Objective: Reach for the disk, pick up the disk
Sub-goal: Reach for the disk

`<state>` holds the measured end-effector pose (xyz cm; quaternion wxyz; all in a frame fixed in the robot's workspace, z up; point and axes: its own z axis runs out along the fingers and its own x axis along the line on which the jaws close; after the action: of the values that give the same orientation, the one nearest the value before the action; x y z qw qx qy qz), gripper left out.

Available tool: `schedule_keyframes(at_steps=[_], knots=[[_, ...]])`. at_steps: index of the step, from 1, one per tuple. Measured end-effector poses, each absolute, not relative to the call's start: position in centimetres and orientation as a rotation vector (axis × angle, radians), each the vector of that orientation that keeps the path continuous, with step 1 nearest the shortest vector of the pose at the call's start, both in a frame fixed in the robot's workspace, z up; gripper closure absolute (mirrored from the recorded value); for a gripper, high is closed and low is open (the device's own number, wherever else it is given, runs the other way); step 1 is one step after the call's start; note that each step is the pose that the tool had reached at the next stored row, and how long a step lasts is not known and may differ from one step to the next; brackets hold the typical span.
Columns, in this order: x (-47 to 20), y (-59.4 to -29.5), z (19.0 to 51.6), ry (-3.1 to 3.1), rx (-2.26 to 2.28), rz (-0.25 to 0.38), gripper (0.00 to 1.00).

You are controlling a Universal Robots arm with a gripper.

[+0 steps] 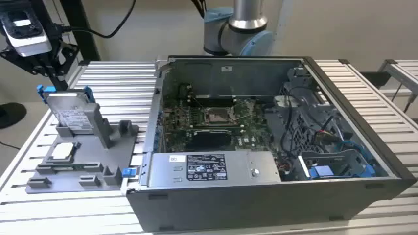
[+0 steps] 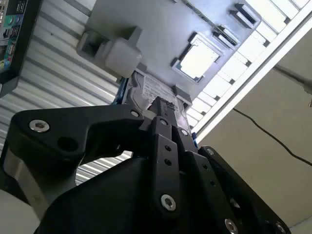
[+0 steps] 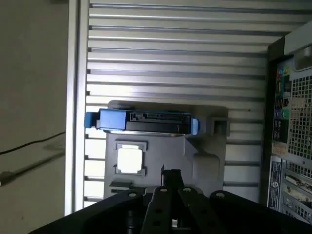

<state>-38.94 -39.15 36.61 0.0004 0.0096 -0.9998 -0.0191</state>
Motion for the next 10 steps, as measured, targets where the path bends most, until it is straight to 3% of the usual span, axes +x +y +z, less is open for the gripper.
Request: schedule_keyframes(at_steps=[10], knots=[[-38.94, -39.15, 36.61, -3.140, 0.030, -0.060, 1.00]])
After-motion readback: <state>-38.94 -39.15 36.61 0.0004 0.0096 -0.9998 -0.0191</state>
